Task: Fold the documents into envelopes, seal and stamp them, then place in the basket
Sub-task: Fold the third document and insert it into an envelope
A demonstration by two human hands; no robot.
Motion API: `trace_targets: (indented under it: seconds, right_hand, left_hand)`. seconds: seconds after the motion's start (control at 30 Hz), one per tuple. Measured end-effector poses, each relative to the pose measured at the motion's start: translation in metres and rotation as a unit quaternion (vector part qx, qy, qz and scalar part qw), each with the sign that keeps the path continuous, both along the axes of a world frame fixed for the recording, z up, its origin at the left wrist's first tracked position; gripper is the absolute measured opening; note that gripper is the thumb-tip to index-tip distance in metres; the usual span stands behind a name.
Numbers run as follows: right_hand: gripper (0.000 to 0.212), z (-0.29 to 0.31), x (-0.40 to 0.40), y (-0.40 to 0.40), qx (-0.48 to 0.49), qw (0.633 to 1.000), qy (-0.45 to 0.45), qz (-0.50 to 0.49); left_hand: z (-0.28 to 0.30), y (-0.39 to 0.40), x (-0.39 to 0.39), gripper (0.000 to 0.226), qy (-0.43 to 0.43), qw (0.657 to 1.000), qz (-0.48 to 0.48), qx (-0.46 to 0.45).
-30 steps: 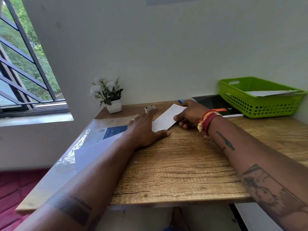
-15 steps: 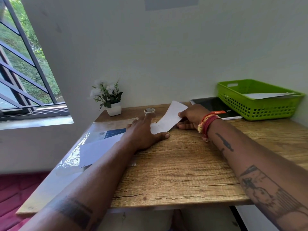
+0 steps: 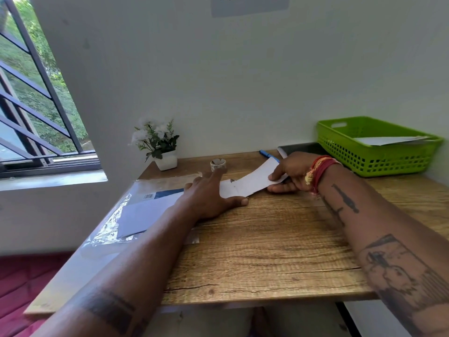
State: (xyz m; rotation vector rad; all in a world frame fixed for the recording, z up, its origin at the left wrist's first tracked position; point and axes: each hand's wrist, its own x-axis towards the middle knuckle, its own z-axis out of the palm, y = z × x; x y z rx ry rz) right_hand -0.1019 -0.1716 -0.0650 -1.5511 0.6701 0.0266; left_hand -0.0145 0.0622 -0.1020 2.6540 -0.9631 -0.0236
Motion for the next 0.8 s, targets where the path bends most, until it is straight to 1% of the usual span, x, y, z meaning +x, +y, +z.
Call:
trace_targets:
  seconds: [0.1,0.17,0.23,0.3,0.37,0.4,0.47,0.53,0.63,0.73,0.8]
  right_hand:
    - [0.075,-0.001,0.0,0.002,0.004,1.0,0.002,0.011]
    - [0.079,-0.001,0.001,0.008,0.018,1.0,0.004,0.02]
    - [0.079,-0.001,0.002,0.015,0.031,0.999,-0.001,0.031]
    - [0.073,0.0,0.002,0.02,0.037,0.998,-0.008,0.04]
    - [0.058,0.0,0.0,0.02,0.015,0.998,0.001,0.059]
    - [0.055,0.0,0.0,0.018,0.004,0.997,0.008,0.071]
    - [0.053,0.0,-0.001,0.016,-0.002,0.997,0.017,0.079]
    - [0.057,-0.001,-0.001,0.016,-0.006,0.997,0.023,0.08]
    - [0.061,-0.003,0.002,0.023,-0.015,0.997,0.034,0.072]
    - [0.055,-0.007,0.006,0.031,-0.016,0.995,0.041,0.088]
    - [0.046,-0.007,0.008,0.032,-0.011,0.995,0.04,0.092]
  left_hand:
    - [0.0,0.0,-0.001,0.12,0.002,1.0,-0.005,-0.008]
    - [0.0,0.0,-0.002,0.116,-0.002,1.0,-0.01,-0.019]
    - [0.001,0.0,-0.004,0.112,-0.009,0.999,-0.016,-0.029]
    - [0.001,0.0,-0.004,0.111,-0.011,0.999,-0.02,-0.031]
    - [0.001,0.0,-0.004,0.111,-0.012,0.999,-0.02,-0.033]
    - [0.001,0.0,-0.003,0.112,-0.012,0.999,-0.021,-0.032]
    - [0.001,0.0,-0.005,0.113,-0.011,0.999,-0.027,-0.025]
    - [0.002,-0.001,-0.007,0.112,-0.021,0.999,-0.038,-0.025]
    - [0.002,-0.001,-0.01,0.106,-0.051,0.996,-0.05,-0.052]
    - [0.0,-0.001,-0.008,0.105,-0.066,0.994,-0.056,-0.062]
    - [-0.001,-0.001,-0.007,0.105,-0.072,0.994,-0.057,-0.062]
